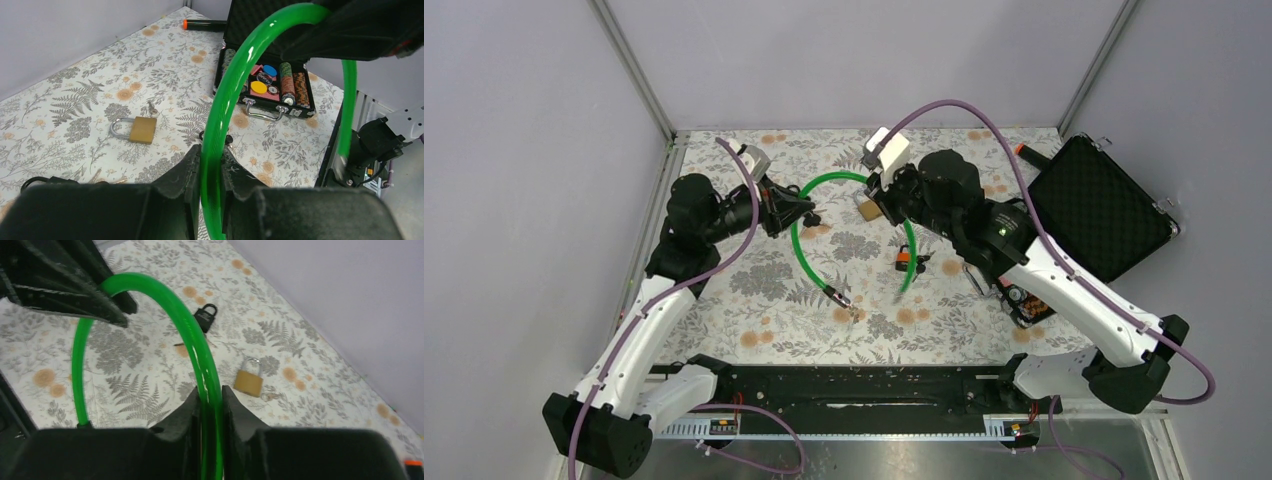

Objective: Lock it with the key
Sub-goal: Pick up the lock from the center of the board.

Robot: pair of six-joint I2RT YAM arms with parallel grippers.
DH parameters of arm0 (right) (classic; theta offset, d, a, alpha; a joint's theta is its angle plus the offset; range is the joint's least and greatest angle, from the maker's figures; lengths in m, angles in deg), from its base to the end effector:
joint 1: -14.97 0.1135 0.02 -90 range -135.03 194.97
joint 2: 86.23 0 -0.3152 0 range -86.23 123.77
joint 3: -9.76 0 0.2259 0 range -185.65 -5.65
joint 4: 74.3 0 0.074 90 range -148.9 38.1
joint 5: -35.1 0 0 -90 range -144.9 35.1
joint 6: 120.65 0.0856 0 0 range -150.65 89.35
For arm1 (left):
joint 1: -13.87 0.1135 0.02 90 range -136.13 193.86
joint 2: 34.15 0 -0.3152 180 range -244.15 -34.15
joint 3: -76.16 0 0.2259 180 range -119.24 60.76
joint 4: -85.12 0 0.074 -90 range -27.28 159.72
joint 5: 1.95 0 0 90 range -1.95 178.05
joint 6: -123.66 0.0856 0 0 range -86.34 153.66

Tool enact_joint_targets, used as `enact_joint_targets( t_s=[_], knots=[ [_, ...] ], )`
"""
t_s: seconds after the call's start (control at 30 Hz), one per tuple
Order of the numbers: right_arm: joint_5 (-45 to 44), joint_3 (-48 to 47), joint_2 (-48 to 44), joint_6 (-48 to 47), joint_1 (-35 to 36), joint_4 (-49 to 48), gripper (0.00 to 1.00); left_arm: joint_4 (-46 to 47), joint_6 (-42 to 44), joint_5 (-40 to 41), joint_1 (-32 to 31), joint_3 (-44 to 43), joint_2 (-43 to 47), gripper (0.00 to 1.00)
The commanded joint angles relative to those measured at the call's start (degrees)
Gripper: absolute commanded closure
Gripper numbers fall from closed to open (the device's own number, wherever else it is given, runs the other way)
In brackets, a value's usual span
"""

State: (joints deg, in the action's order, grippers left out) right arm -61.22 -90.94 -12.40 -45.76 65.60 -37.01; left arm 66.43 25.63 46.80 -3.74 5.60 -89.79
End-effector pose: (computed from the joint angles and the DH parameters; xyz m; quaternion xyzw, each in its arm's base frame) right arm 0.1914 0.2184 0.4896 -0.3868 0.6635 0.1546 0.6215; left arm 0.1721 -0.1138 0.4228 0.2970 0.6607 -0.3927 0.5667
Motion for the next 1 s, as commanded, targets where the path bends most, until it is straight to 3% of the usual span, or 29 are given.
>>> enact_joint_targets(
  t_s=[0.0,0.03,0.13,0.2,0.27,0.43,0.63,0.97],
  knots=[
    [1.1,0.4,-2.2,2.5,0.3,-3.6,0.97,3.6,-1.4,-2.6,-0.1,-3.7,1.7,0.89],
    [0.7,1.4,-3.1,3.2,0.3,-5.2,1.00,3.6,-2.0,-2.6,-0.1,-3.7,1.7,0.81],
    [-0.7,3.9,-6.7,5.6,0.3,-9.9,1.00,4.6,-4.9,-1.7,-0.1,-2.8,1.9,0.34],
    [-1.7,5.3,-9.1,7.1,0.3,-12.6,1.00,6.2,-7.0,-0.3,-0.1,-1.1,2.3,0.20],
    [-3.0,6.0,-11.1,8.6,0.2,-14.5,1.00,8.7,-9.3,2.2,-0.1,1.8,2.6,0.13],
    [-5.1,5.1,-14.2,10.8,0.3,-15.0,1.00,12.9,-12.9,6.1,-0.1,7.2,2.0,0.11],
    [-5.7,2.6,-15.8,12.8,0.3,-11.8,1.00,13.9,-14.1,9.6,-0.1,7.5,0.9,0.13],
    [-10.1,1.1,-17.0,16.3,0.3,-10.5,1.00,20.7,-19.9,9.1,-0.1,10.7,0.5,0.26]
  ],
)
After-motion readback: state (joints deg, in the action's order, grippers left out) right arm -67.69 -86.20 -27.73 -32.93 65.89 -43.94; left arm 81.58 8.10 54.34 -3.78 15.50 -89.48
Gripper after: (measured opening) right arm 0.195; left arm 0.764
